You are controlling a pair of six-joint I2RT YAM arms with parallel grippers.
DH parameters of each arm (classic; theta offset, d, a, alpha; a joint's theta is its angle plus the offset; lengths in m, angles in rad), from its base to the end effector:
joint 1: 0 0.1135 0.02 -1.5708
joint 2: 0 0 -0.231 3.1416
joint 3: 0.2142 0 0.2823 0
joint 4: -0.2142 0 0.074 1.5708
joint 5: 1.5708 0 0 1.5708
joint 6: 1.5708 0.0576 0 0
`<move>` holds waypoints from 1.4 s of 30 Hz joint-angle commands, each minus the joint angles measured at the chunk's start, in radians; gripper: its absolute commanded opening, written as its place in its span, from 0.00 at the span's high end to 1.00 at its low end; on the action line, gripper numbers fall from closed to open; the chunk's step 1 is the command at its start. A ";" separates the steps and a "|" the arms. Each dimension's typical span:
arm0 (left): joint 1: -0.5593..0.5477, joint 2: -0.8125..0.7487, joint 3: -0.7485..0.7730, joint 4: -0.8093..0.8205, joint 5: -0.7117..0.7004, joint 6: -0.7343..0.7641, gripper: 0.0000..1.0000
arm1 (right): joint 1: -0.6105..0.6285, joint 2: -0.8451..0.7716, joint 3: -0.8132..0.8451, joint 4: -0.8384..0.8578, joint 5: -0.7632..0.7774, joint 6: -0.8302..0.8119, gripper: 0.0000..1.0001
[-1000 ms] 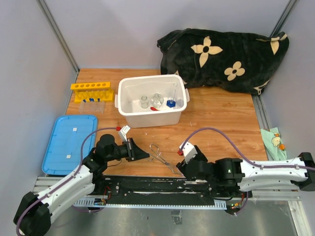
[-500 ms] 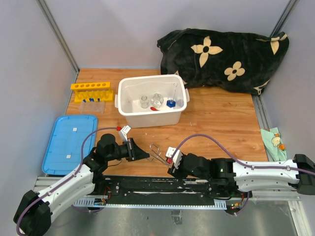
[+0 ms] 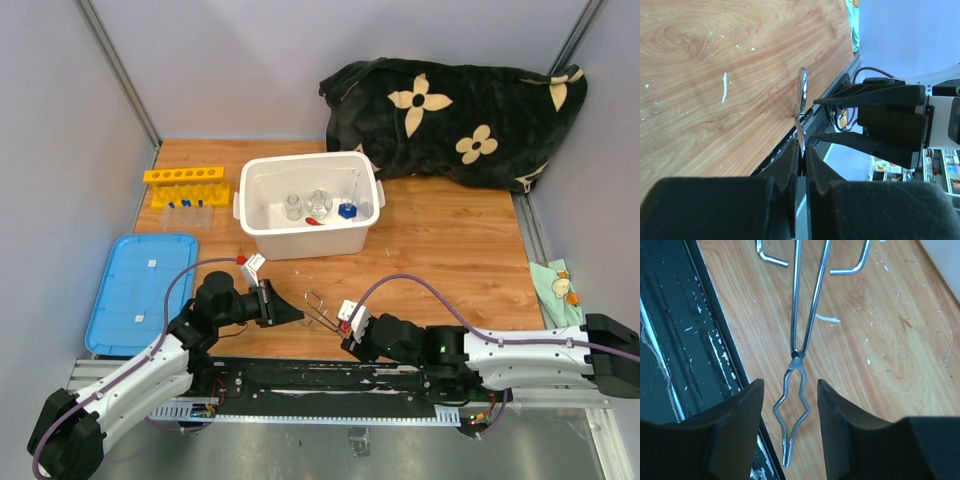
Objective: Organize the chemistry lab equipment
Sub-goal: Pick up the chemistry item at the center of the board, then place the chemistry item in the storage box.
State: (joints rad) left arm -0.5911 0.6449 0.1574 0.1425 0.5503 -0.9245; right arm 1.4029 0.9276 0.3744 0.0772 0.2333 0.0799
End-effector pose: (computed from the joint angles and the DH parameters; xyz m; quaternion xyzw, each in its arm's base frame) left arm 0.1684 -0.1493 0.1345 0.0235 0.8022 -0.5419 0.2494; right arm 0.0571 0.2573 0.1449 -0.4732 0.7064 0.2758 0.4484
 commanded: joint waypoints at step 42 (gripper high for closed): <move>0.000 -0.055 0.141 -0.125 -0.102 0.111 0.11 | -0.119 0.089 0.120 -0.044 -0.077 -0.027 0.99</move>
State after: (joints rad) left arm -0.5911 0.6327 0.2337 0.0719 0.5030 -0.8738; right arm 1.2957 1.0691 0.4423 0.1211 0.1585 0.0547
